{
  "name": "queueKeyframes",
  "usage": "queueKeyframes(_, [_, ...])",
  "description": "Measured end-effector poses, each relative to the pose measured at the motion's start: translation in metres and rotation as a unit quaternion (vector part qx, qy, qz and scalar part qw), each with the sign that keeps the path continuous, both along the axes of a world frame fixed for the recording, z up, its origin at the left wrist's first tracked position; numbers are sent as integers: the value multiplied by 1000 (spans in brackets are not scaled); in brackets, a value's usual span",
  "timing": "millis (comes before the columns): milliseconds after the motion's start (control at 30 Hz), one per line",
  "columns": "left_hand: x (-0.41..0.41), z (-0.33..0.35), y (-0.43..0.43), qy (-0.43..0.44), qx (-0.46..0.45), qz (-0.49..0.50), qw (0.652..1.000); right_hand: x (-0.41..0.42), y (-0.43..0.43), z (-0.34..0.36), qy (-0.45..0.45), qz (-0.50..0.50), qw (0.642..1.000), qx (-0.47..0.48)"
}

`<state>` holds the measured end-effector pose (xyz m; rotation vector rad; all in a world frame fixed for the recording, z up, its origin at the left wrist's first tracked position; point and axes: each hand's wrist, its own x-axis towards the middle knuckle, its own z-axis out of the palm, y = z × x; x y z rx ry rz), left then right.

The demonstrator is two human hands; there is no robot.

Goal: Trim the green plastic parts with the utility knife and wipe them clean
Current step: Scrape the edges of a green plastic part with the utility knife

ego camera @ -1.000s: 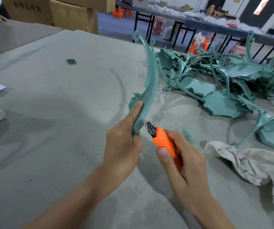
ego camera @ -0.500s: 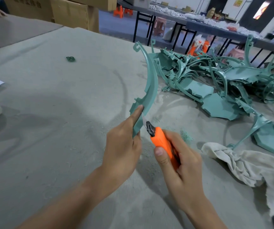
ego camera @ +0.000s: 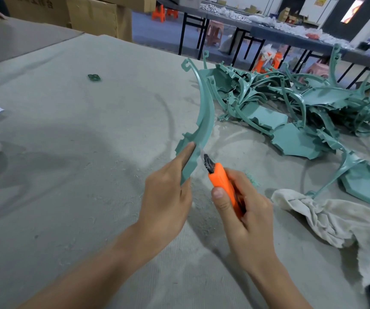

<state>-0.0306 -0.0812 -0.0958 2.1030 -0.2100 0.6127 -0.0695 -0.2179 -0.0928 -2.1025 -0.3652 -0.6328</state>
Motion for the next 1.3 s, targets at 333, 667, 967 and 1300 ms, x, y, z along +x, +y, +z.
queueKeyframes(333, [0, 1, -1, -20, -3, -9, 1000, 1, -4, 0, -2, 2, 1000, 1])
queueKeyframes(667, [-2, -2, -4, -47, 11, -55, 997, 7, -13, 0, 5, -43, 999, 5])
queueKeyframes(967, [1, 2, 2, -24, 2, -23, 999, -2, -8, 7, -58, -1, 998, -32])
queueKeyframes(1300, [5, 0, 7, -110, 70, -22, 991, 6, -20, 5, -18, -81, 996, -29])
